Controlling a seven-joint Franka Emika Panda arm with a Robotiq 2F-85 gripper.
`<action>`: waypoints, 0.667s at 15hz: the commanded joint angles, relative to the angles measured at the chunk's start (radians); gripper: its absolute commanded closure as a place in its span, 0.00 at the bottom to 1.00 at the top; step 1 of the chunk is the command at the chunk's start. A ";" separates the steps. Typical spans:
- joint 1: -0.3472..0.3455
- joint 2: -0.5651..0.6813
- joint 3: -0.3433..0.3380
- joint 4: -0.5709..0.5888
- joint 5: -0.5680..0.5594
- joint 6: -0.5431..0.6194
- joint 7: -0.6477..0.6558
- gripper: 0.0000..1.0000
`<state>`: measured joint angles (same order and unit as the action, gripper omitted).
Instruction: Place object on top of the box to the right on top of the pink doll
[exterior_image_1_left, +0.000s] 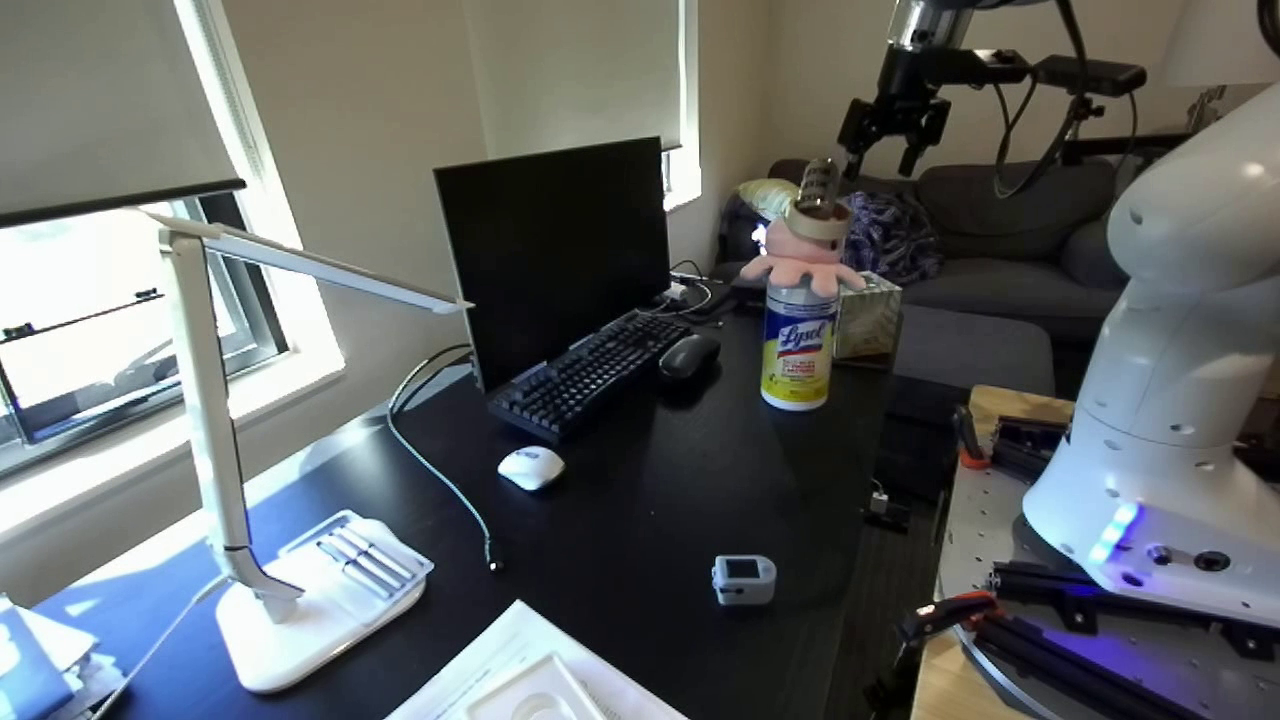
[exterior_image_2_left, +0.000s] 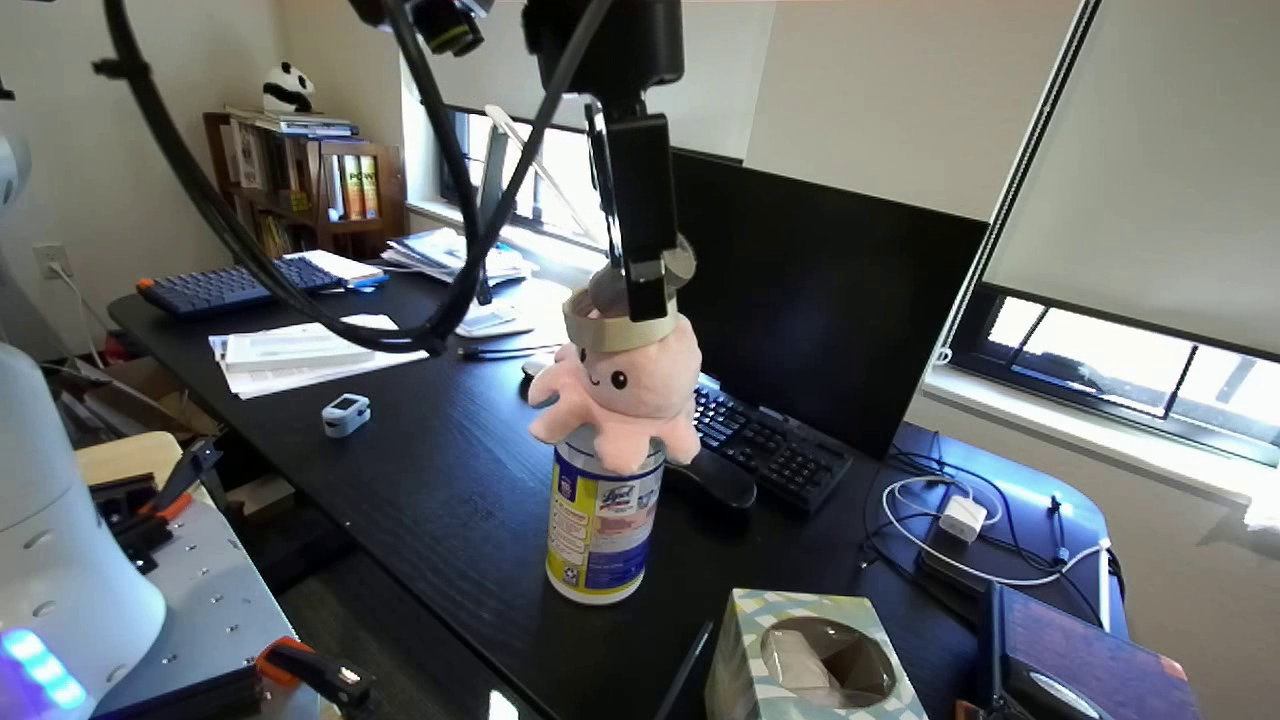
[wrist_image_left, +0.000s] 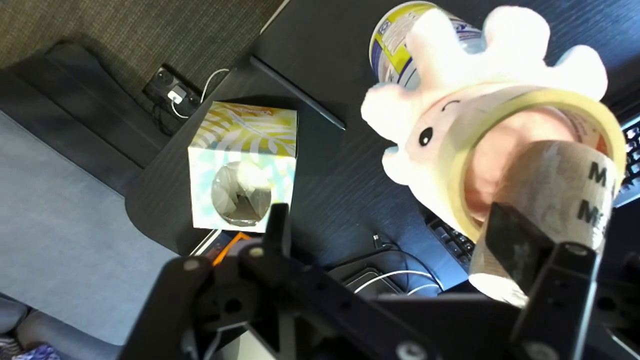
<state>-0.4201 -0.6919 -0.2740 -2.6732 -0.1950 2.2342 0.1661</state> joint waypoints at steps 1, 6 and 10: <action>0.000 -0.008 -0.016 0.115 0.042 -0.182 -0.062 0.00; 0.025 -0.005 -0.022 0.350 0.021 -0.439 -0.120 0.00; 0.057 0.046 -0.001 0.526 0.009 -0.600 -0.097 0.00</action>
<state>-0.3862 -0.7145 -0.2892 -2.2713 -0.1850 1.7373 0.0788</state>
